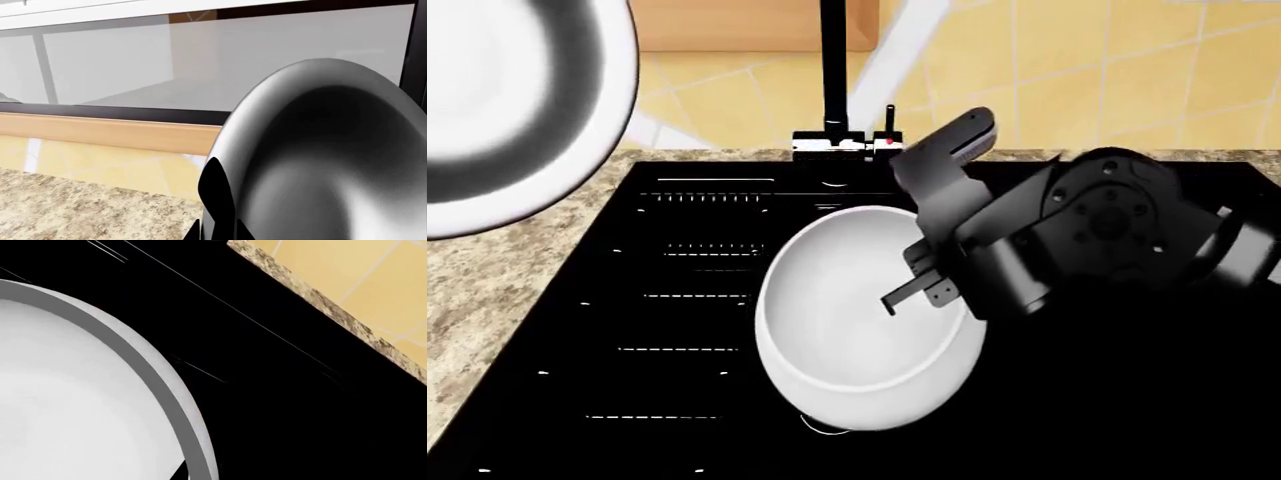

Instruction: Stack the bowls in the sink.

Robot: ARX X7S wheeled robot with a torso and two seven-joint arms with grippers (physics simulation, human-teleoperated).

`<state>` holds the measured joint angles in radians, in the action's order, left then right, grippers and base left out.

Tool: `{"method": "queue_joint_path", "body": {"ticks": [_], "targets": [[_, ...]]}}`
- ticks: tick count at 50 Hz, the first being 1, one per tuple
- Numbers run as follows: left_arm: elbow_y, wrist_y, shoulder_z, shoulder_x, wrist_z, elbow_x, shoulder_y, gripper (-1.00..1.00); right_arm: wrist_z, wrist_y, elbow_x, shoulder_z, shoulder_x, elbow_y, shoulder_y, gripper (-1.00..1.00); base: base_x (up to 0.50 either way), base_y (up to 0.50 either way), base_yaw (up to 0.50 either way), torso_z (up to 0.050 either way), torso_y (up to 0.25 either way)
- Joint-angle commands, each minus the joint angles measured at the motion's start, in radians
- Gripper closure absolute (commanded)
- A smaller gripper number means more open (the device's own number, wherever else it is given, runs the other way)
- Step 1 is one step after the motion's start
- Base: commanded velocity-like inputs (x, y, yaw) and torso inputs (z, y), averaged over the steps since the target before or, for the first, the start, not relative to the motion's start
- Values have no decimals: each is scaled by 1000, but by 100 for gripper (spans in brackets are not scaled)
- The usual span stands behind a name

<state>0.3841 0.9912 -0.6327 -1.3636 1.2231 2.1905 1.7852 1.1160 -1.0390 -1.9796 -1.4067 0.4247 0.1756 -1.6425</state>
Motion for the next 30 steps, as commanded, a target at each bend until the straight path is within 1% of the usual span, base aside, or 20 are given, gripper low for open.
{"method": "queue_joint_path", "body": {"ticks": [1, 21, 30], "targets": [[1, -9, 11, -8, -2, -9, 14, 100, -20, 24, 17, -3, -14, 32, 40, 100, 0, 0, 0, 0, 10], [-3, -4, 14, 4, 3, -10, 13, 100, -60, 72, 40, 2, -3, 37, 96, 100, 0, 0, 0, 1, 1], [-2, -6, 16, 3, 2, -11, 9, 100, -93, 81, 67, -4, -17, 35, 112, 100, 0, 0, 0, 0, 0]]}}
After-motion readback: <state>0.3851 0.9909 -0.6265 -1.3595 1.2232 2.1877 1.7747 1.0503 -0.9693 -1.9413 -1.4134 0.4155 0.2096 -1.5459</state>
